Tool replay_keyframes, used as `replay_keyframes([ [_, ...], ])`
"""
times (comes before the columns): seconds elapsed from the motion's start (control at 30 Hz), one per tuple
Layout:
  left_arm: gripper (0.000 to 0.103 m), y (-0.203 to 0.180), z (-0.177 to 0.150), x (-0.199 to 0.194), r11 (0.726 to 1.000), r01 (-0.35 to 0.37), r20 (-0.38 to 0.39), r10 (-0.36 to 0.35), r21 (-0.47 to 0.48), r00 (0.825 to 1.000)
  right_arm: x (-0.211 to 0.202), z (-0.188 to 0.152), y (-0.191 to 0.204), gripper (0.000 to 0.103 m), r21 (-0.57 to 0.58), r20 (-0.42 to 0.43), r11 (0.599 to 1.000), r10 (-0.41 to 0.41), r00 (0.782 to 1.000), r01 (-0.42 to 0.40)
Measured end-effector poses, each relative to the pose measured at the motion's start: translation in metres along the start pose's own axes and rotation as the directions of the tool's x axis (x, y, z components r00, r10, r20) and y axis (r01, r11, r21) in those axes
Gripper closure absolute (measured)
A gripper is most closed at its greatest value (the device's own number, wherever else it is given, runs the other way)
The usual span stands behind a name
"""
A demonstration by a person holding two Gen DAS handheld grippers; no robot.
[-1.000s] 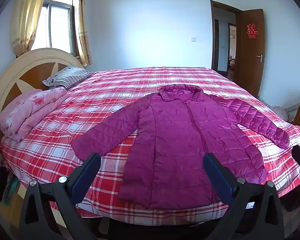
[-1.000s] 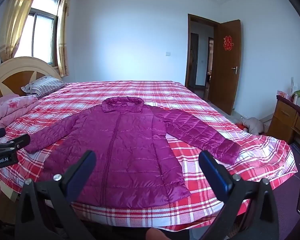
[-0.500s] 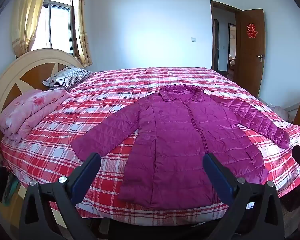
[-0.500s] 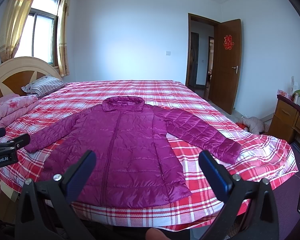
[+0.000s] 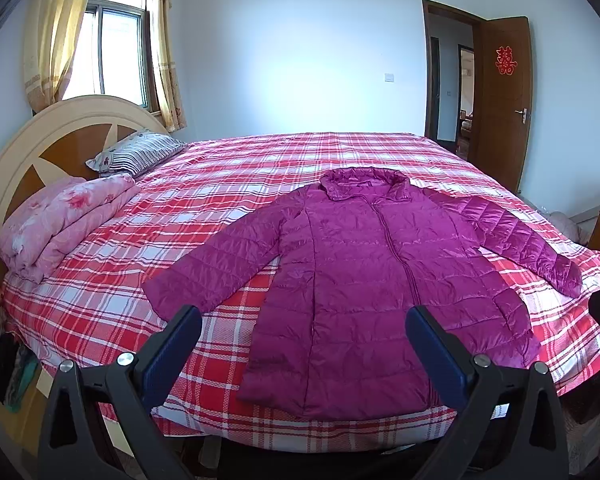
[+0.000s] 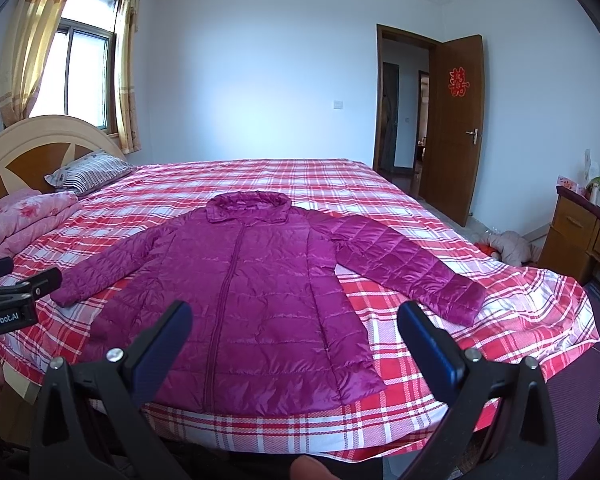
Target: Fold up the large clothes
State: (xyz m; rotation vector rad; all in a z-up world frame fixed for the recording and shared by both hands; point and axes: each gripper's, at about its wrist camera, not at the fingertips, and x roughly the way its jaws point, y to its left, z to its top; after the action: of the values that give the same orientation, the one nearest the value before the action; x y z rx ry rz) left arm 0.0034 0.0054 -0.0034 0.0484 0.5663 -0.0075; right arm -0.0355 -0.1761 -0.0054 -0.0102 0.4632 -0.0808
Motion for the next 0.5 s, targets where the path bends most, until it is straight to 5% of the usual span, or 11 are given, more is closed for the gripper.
replay_keyframes([
  [0.37, 0.001, -0.001, -0.002, 0.003, 1.000, 0.005, -0.022, -0.005, 0.002, 1.000, 0.001, 0.000, -0.001, 0.000, 0.006, -0.005, 1.000, 0.007, 1.000, -0.007],
  [0.5, 0.001, -0.005, -0.006, 0.018, 0.999, 0.048, -0.051, -0.049, -0.006, 0.997, 0.013, -0.002, -0.007, 0.000, 0.055, -0.022, 0.994, 0.096, 0.995, -0.095],
])
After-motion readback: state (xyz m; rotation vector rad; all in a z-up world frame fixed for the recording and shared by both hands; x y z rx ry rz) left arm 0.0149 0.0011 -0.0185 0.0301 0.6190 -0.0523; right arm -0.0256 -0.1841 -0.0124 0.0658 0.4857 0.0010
